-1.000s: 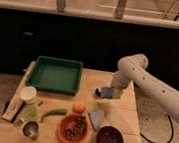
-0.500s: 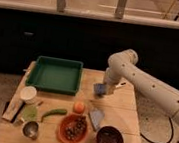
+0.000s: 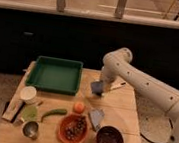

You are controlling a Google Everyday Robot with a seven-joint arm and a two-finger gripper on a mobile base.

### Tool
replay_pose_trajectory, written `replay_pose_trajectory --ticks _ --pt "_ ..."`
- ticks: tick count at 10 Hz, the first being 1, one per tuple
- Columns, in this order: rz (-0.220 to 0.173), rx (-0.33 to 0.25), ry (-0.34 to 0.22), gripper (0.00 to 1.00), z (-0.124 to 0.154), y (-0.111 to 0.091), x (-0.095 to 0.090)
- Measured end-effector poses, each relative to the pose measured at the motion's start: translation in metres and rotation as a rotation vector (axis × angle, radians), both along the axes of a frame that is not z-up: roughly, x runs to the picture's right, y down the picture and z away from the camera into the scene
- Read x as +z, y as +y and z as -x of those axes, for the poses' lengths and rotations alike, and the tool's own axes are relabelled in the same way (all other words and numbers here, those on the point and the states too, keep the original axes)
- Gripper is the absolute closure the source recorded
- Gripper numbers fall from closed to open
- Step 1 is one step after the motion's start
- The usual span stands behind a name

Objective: Place sponge in tray

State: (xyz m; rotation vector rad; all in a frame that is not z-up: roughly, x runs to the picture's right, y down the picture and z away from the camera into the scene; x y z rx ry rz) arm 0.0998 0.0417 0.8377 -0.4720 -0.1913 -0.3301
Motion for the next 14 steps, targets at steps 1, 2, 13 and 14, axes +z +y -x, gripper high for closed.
replay_pose_trajectory --ticks 1,2,13,14 --pt "-0.005 -0.004 -0.001 0.93 0.001 -0.003 0.002" --pt "-0.008 -0.009 -0.003 0.95 0.001 -0.004 0.004" --pt "-0.059 -0.099 -0.066 0.99 0.035 -0.026 0.028" --pt "-0.062 -0.105 -0.068 0.99 0.035 -0.027 0.03"
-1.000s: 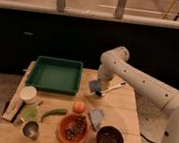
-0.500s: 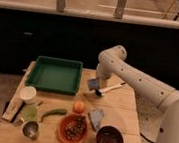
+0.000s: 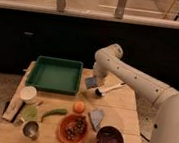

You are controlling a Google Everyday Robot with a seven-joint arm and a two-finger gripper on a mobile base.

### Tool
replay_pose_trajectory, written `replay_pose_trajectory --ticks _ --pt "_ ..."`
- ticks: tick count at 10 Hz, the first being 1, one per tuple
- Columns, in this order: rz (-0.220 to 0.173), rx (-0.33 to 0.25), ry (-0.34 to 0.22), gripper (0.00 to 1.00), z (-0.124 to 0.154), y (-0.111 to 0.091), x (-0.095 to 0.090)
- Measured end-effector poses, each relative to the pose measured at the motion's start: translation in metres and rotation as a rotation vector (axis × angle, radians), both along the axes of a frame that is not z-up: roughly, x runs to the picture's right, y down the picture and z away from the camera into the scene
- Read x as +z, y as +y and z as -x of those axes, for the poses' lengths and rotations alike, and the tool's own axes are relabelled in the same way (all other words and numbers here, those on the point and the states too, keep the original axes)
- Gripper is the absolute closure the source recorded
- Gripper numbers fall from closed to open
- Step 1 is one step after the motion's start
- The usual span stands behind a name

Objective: Place sponge in tray

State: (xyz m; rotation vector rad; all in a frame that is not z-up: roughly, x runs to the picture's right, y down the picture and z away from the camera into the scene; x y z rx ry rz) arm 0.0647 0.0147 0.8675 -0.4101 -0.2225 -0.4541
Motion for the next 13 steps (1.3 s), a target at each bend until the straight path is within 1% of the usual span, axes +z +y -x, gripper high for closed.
replay_pose_trajectory --ticks 4,13 --pt "-0.016 -0.045 -0.038 0.99 0.022 -0.005 0.007" --pt "-0.034 -0.125 -0.107 0.99 0.049 -0.011 0.02"
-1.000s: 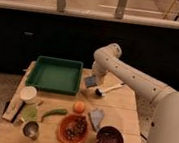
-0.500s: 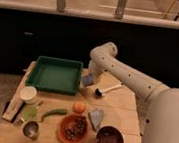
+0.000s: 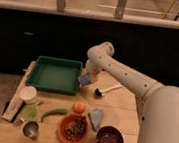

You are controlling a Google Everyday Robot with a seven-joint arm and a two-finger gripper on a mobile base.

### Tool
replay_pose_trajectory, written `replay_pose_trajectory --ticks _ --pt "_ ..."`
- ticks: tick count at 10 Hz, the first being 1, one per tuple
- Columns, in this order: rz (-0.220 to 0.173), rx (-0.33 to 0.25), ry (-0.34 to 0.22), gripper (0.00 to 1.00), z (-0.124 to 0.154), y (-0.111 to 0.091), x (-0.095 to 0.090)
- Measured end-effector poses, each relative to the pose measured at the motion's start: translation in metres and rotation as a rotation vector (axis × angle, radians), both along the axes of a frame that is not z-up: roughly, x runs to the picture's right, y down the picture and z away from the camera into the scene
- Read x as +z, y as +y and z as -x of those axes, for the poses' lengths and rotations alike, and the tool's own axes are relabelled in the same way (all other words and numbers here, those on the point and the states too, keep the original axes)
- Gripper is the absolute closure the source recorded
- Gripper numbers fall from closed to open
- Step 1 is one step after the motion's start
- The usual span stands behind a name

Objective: Place sponge in tray

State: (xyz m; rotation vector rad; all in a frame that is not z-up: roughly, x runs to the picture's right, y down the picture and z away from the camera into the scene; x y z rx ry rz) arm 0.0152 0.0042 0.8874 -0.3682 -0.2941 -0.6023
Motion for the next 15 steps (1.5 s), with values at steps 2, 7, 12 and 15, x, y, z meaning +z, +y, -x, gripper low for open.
replay_pose_trajectory --ticks 2,7,12,15 --pt "-0.007 -0.026 -0.028 0.99 0.014 0.0 0.003" --pt "-0.024 -0.067 -0.068 0.99 0.029 -0.002 0.009" --pt "-0.039 -0.114 -0.115 0.99 0.046 0.0 0.015" --pt "-0.044 -0.147 -0.135 0.99 0.057 0.001 0.017"
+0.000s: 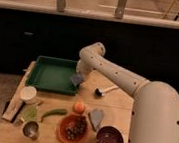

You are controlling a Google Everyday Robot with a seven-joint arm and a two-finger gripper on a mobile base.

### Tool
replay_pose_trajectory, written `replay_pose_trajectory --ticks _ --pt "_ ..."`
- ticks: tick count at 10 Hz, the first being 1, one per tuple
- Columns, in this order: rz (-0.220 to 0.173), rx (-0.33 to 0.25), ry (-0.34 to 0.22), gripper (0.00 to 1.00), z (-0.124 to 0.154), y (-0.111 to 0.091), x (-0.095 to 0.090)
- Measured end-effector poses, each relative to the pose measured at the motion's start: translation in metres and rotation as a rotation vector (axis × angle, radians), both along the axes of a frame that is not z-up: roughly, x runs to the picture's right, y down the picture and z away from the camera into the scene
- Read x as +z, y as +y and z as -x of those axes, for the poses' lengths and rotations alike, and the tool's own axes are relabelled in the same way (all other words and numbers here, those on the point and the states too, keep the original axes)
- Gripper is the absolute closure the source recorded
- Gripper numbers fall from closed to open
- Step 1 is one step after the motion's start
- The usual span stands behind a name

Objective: Place sponge in tray

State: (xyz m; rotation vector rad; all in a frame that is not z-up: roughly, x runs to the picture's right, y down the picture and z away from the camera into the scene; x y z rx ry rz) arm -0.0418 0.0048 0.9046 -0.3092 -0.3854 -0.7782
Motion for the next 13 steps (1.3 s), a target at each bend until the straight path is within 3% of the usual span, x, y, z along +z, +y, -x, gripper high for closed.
replay_pose_trajectory --ticks 13 --pt "-0.01 -0.144 -0.088 0.99 0.044 0.007 0.005"
